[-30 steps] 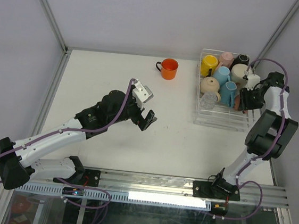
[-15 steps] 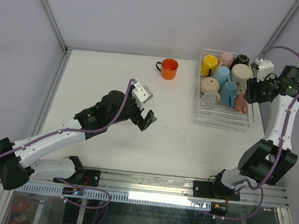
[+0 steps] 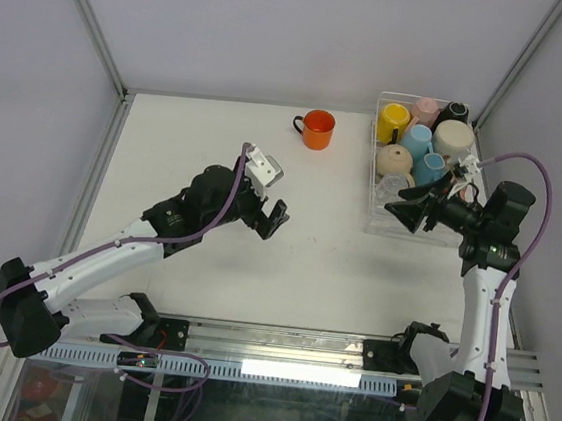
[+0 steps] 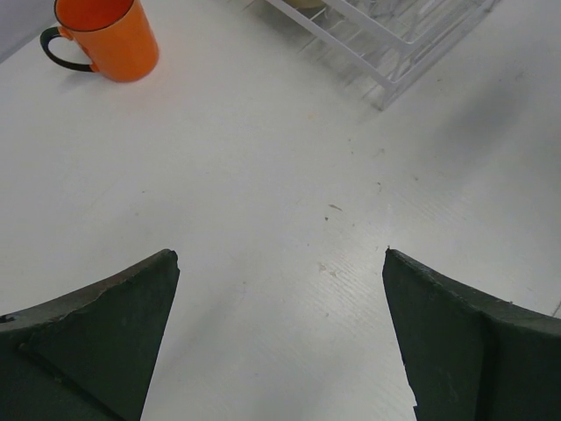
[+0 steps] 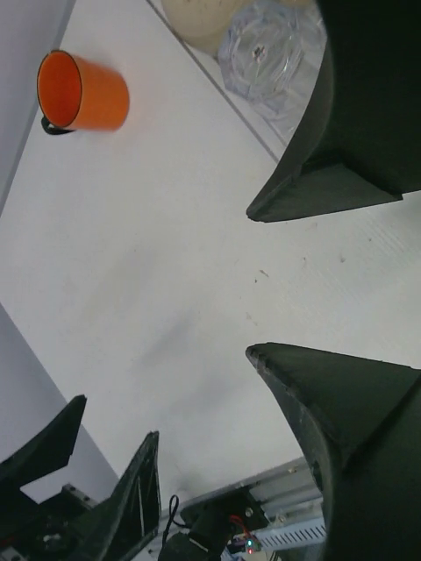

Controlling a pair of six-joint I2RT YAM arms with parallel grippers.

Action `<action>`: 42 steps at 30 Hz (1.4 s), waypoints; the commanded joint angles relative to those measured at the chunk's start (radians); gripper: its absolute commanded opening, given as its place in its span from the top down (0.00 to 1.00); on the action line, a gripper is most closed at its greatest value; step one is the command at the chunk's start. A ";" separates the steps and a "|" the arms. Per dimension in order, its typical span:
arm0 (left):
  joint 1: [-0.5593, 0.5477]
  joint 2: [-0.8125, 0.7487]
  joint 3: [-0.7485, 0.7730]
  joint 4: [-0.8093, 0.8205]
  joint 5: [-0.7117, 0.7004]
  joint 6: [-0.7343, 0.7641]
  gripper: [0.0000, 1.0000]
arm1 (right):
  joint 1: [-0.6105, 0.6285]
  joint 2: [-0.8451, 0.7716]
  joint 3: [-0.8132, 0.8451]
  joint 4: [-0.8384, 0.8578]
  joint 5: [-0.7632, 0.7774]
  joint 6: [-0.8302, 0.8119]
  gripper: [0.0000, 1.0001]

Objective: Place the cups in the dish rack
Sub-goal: Turn the cup upside down in the dish rack, then move the cup to the center of the board.

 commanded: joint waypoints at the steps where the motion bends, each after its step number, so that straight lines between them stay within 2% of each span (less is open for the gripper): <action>1: 0.052 0.021 0.002 0.054 0.028 -0.026 0.01 | 0.008 -0.053 -0.106 0.294 -0.143 0.165 0.40; 4: 0.115 0.044 0.002 0.096 0.119 -0.081 0.01 | 0.008 -0.052 -0.086 0.218 -0.138 0.102 0.39; 6: 0.163 0.067 -0.005 0.165 0.200 -0.143 0.01 | 0.008 -0.044 -0.077 0.212 -0.135 0.119 0.39; 11: 0.285 0.164 -0.007 0.372 0.379 -0.375 0.01 | 0.010 -0.053 -0.080 0.203 -0.048 0.145 0.39; 16: 0.345 0.348 0.045 0.560 0.429 -0.579 0.02 | 0.010 -0.090 -0.104 0.233 -0.010 0.173 0.37; 21: 0.374 0.538 0.167 0.630 0.453 -0.742 0.06 | 0.011 -0.119 -0.125 0.270 0.005 0.202 0.36; 24: 0.383 0.623 0.244 0.632 0.432 -0.787 0.07 | 0.014 -0.116 -0.124 0.268 0.008 0.201 0.36; 33: 0.386 0.798 0.523 0.430 0.328 -0.728 0.07 | 0.030 -0.119 -0.122 0.259 0.030 0.186 0.35; 42: 0.385 0.926 0.801 0.168 0.269 -0.482 0.07 | 0.036 -0.119 -0.123 0.253 0.043 0.175 0.35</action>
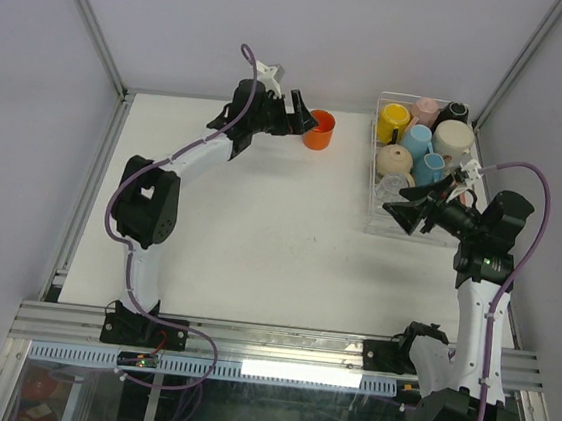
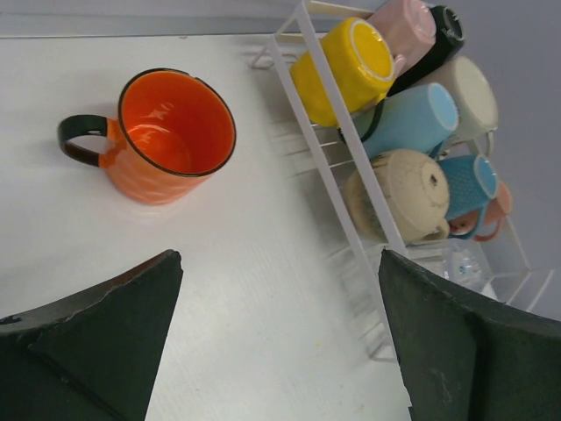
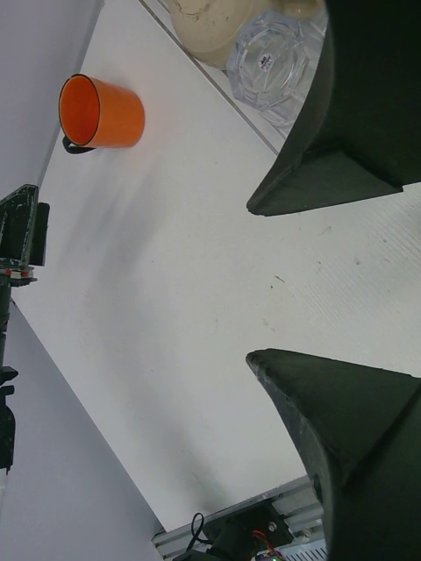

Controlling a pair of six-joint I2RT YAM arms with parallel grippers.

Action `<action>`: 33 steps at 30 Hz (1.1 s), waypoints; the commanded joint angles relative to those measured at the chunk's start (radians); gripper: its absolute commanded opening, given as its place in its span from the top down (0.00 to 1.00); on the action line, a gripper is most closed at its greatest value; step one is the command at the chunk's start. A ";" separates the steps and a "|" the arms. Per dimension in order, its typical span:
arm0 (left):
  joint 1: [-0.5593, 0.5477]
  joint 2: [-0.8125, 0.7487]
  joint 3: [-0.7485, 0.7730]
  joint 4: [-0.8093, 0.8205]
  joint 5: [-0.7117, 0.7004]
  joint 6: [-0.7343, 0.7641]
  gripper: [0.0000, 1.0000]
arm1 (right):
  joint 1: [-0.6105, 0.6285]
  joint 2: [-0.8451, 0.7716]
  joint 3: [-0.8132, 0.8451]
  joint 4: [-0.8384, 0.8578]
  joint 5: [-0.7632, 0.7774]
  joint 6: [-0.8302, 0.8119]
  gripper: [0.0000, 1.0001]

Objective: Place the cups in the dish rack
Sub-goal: Move the cup to the center of the board.

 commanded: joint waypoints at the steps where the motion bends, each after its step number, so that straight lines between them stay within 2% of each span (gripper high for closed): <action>1: 0.006 0.030 0.114 -0.120 -0.038 0.140 0.07 | 0.008 -0.012 0.006 0.033 0.014 -0.006 0.35; 10: 0.007 0.093 0.189 -0.123 -0.035 0.194 0.08 | 0.012 -0.003 0.004 0.033 0.022 -0.009 0.35; 24: 0.007 0.178 0.272 -0.035 0.029 0.270 0.08 | 0.017 0.012 0.001 0.033 0.035 -0.020 0.34; 33: 0.008 0.252 0.348 0.021 -0.039 0.300 0.11 | 0.023 0.017 -0.001 0.031 0.037 -0.024 0.34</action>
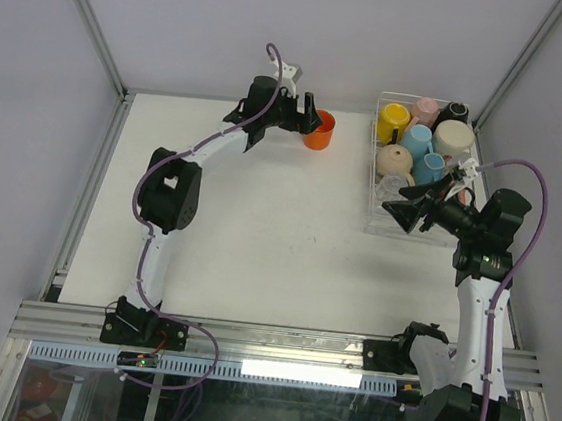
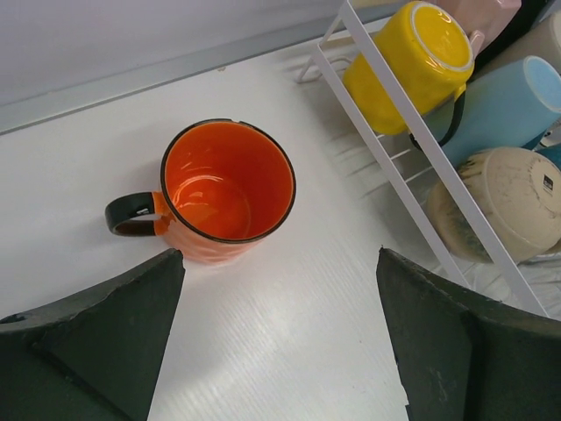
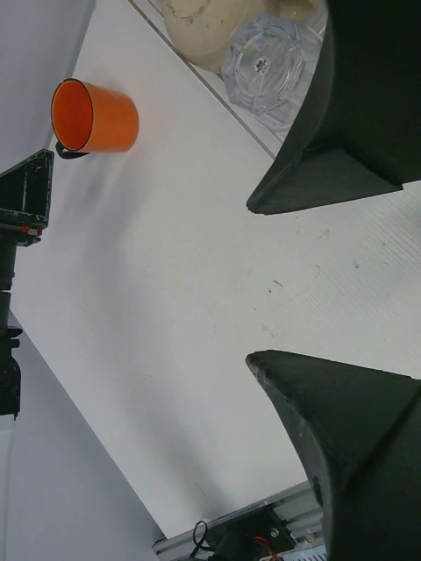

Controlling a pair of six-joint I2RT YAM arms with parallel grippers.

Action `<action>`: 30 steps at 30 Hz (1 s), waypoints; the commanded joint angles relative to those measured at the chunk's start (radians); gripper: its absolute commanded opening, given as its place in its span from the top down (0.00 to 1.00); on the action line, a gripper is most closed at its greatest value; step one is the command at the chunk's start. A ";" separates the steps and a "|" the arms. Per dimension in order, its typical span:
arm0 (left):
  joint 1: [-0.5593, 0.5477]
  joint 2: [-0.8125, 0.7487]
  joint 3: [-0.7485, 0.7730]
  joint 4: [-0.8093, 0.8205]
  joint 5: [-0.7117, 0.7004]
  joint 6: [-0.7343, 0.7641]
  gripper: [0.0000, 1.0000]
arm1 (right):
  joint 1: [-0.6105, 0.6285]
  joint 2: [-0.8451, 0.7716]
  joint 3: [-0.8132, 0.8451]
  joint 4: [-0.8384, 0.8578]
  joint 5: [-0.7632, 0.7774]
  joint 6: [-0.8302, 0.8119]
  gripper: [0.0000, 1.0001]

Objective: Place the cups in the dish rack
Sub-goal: Move the cup to the center of the board.

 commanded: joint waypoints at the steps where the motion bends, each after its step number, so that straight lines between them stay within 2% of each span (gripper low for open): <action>1: 0.008 0.023 0.081 0.099 -0.038 0.046 0.13 | 0.010 0.000 0.000 0.031 0.009 -0.012 0.34; 7: 0.010 0.077 0.134 0.148 -0.085 0.052 0.21 | 0.013 -0.002 0.000 0.030 0.009 -0.012 0.34; 12: 0.016 0.121 0.144 0.216 -0.141 -0.010 0.29 | 0.015 -0.003 0.000 0.030 0.007 -0.012 0.34; 16: 0.019 0.166 0.151 0.305 -0.159 -0.103 0.46 | 0.016 -0.003 0.000 0.030 0.007 -0.012 0.34; 18: 0.019 0.195 0.172 0.334 -0.161 -0.143 0.51 | 0.018 -0.003 0.000 0.029 0.007 -0.012 0.33; 24: 0.019 0.280 0.245 0.321 -0.152 -0.183 0.61 | 0.019 0.001 0.000 0.030 0.008 -0.011 0.33; 30: 0.019 0.291 0.245 0.284 -0.166 -0.132 0.68 | 0.022 0.002 -0.001 0.035 0.004 -0.006 0.33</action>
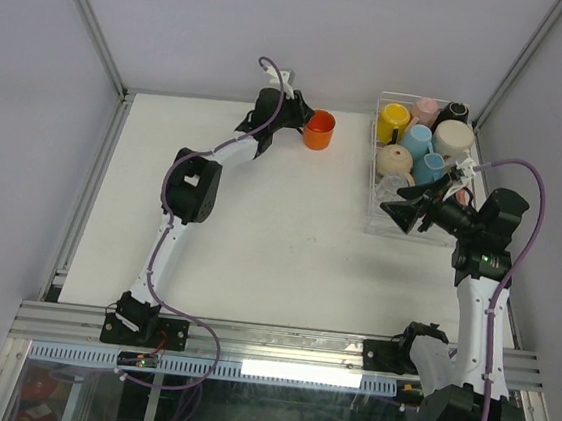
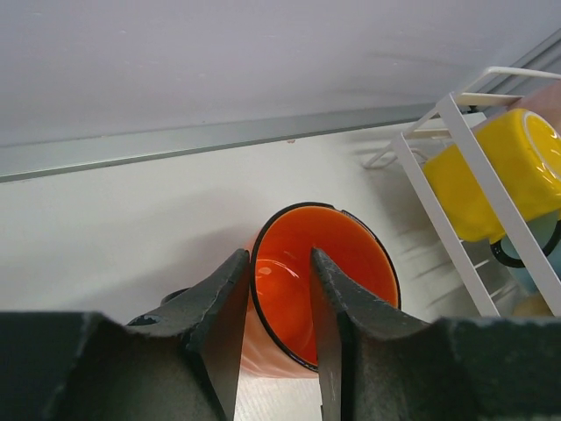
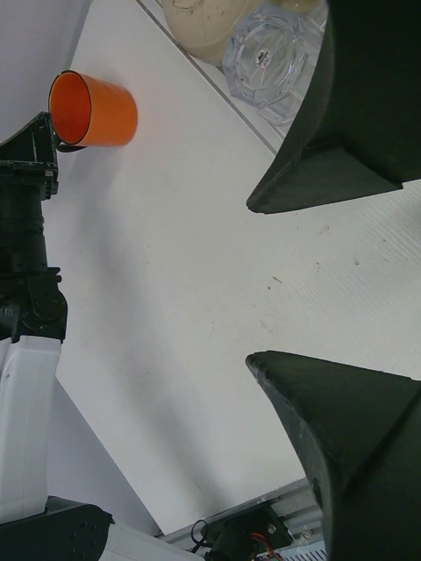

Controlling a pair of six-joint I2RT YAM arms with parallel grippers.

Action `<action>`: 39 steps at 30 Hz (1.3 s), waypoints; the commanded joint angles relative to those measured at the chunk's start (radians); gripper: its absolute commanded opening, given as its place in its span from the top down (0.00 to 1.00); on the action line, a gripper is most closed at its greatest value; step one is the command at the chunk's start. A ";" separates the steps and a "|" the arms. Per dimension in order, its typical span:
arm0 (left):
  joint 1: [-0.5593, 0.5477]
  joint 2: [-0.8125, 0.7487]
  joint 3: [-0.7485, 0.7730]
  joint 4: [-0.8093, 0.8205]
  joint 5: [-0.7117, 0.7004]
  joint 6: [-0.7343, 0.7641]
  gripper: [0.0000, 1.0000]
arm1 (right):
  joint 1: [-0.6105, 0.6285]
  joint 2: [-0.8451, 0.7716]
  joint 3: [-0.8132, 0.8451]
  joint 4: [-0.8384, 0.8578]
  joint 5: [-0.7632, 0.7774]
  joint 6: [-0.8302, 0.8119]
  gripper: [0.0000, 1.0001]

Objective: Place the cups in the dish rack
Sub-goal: Move the cup to the center of the board.

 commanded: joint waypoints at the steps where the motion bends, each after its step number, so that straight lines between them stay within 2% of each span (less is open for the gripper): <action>1: 0.007 -0.013 0.051 0.019 -0.006 0.031 0.68 | 0.008 -0.003 0.001 0.036 0.000 -0.006 0.33; 17: -0.037 -0.084 0.016 -0.153 0.001 0.189 0.73 | 0.008 -0.007 -0.008 0.045 0.007 -0.005 0.32; 26: -0.099 -0.250 -0.158 -0.162 -0.064 0.132 0.76 | 0.007 -0.014 -0.008 0.045 0.010 -0.007 0.32; 30: -0.132 -0.334 -0.294 -0.166 -0.118 0.086 0.75 | 0.007 -0.016 -0.008 0.045 0.007 -0.006 0.32; 35: -0.176 -0.395 -0.358 -0.192 -0.105 0.086 0.71 | 0.007 -0.022 -0.009 0.044 0.006 -0.006 0.32; 39: -0.180 -0.458 -0.406 -0.194 -0.163 0.096 0.63 | 0.005 -0.025 -0.011 0.047 0.005 -0.007 0.32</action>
